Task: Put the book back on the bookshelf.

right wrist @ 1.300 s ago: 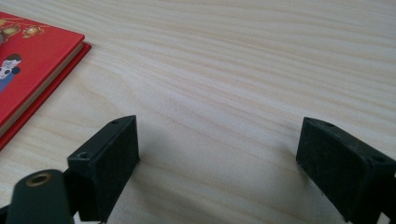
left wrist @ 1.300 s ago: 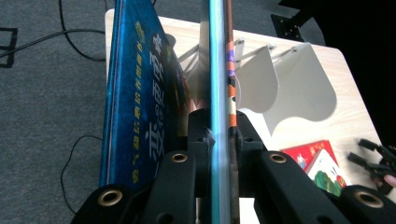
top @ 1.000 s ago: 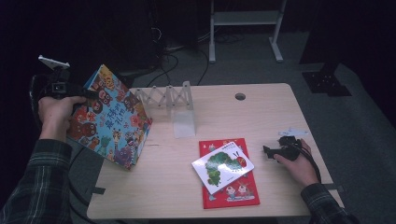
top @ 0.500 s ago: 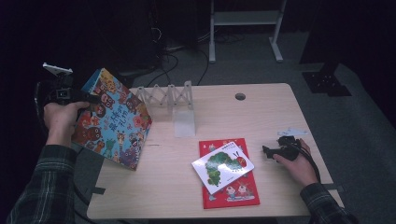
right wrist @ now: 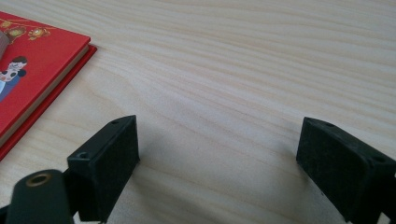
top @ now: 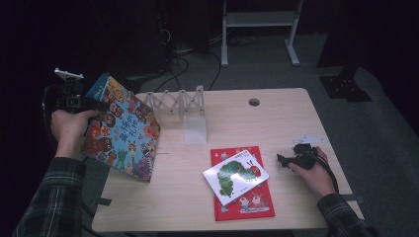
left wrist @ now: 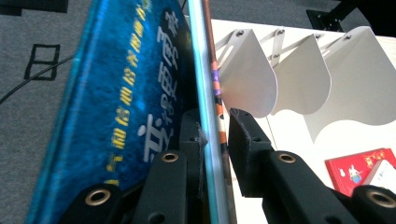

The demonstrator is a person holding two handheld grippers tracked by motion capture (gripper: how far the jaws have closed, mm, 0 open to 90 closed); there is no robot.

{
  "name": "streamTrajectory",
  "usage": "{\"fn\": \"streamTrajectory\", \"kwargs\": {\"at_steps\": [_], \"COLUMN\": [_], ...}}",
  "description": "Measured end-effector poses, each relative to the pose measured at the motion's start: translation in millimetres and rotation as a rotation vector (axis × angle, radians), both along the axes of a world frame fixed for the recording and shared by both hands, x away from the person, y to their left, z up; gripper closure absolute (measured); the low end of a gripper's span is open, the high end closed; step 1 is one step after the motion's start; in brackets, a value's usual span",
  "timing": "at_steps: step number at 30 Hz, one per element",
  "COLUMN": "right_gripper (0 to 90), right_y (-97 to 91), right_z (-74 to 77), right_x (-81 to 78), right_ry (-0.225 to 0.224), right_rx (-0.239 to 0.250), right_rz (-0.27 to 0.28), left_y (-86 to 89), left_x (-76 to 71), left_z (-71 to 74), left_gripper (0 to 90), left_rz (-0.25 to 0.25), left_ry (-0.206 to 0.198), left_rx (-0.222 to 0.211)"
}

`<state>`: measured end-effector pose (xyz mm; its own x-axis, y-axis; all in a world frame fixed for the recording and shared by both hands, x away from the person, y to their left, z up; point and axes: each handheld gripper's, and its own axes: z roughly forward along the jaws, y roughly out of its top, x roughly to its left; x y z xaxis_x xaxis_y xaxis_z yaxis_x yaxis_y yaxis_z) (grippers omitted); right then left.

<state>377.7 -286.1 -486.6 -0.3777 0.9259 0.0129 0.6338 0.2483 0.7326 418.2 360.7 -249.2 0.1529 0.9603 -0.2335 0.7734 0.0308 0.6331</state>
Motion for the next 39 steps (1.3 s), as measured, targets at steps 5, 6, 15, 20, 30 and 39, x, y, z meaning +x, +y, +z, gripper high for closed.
{"fn": "streamTrajectory", "kwargs": {"at_steps": [5, 6, 15, 20, 30, 39], "right_gripper": [11.7, 11.8, 11.8, 11.8, 11.8, 11.8], "right_y": [0.4, 0.6, 0.9, 1.2, 1.2, 1.2], "right_z": [0.0, 0.0, 0.0, 0.1, 0.0, 0.0], "right_x": [0.0, -0.1, -0.6, -1.4, -1.5, -1.6], "right_ry": [0.000, 0.001, 0.001, 0.002, 0.001, 0.001], "right_rx": [0.000, 0.001, 0.000, 0.000, -0.001, -0.001], "right_rz": [0.000, 0.000, 0.001, 0.001, 0.002, 0.003], "left_y": [-10.8, -13.2, -9.5, -12.1, -7.3, -29.2], "left_x": [4.6, 6.2, 3.0, 0.0, -11.7, -19.6], "left_z": [-8.3, -12.0, -16.5, -14.9, 4.7, 10.0], "left_gripper": [72.5, 71.6, 64.1, 57.8, 52.9, 49.6], "left_rz": [-0.023, -0.029, -0.022, -0.025, -0.040, -0.123], "left_ry": [0.027, 0.041, 0.010, -0.010, -0.095, -0.128], "left_rx": [0.037, 0.044, 0.027, 0.040, 0.029, 0.025]}}
